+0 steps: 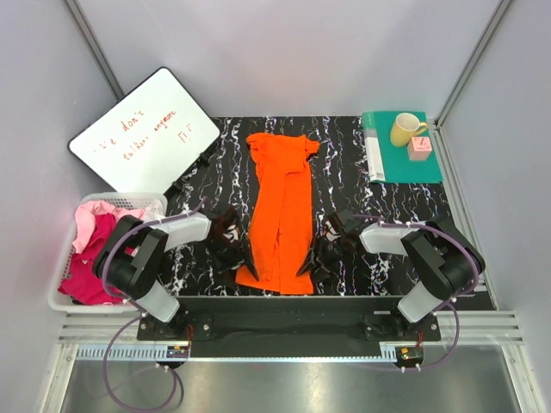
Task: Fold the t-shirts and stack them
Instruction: Fold the tshirt
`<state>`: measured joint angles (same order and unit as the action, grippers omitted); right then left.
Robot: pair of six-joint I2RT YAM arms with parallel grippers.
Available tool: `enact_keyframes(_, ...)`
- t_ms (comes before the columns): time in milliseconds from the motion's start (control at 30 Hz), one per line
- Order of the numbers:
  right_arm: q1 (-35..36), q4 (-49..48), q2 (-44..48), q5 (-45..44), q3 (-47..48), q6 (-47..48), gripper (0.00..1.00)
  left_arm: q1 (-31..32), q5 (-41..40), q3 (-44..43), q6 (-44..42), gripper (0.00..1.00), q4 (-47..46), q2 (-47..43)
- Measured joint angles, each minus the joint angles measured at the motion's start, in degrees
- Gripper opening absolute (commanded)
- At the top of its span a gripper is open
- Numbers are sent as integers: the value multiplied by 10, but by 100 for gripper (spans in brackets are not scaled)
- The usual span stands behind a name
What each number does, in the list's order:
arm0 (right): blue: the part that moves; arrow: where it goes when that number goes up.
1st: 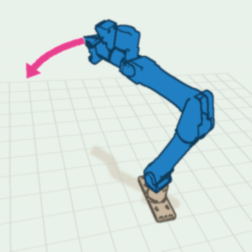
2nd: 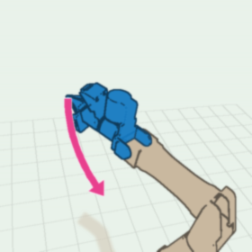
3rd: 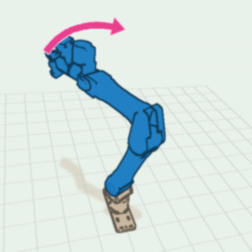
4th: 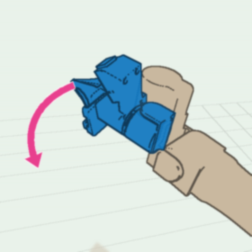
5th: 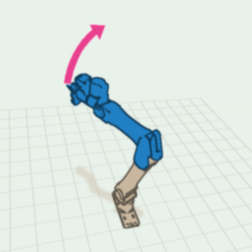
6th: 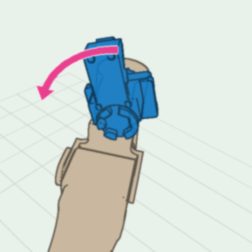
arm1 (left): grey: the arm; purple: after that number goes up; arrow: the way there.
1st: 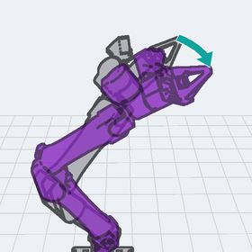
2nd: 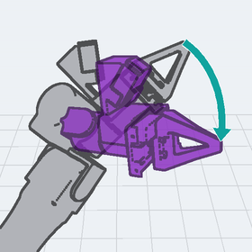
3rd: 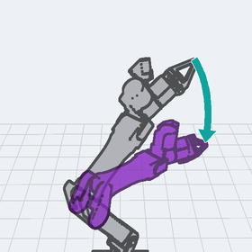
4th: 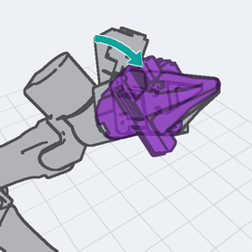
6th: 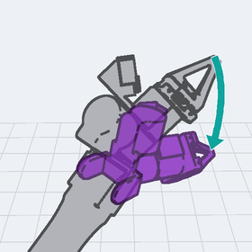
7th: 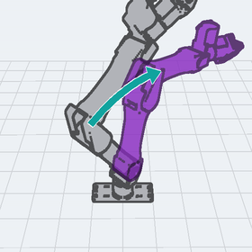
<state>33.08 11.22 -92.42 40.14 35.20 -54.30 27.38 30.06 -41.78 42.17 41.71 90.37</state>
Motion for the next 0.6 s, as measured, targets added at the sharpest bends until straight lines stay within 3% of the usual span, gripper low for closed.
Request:
enact_keyframes(400, 1, 45, 25, 1, -18, 29, 57, 0, 17, -9, -7, 27, 8, 46)
enact_keyframes(500, 2, 46, 26, 0, -20, 36, 37, 0, 13, -7, -13, 12, 1, 47)
enact_keyframes(533, 3, 46, 26, -2, -20, 42, 16, 0, 12, -7, -16, 8, -2, 47)
enact_keyframes(567, 4, 47, 25, -2, -20, 47, 9, 0, 12, -7, -18, 0, -5, 47)
enact_keyframes(600, 4, 47, 24, -2, -20, 52, 3, 0, 12, -7, -18, 0, -8, 47)
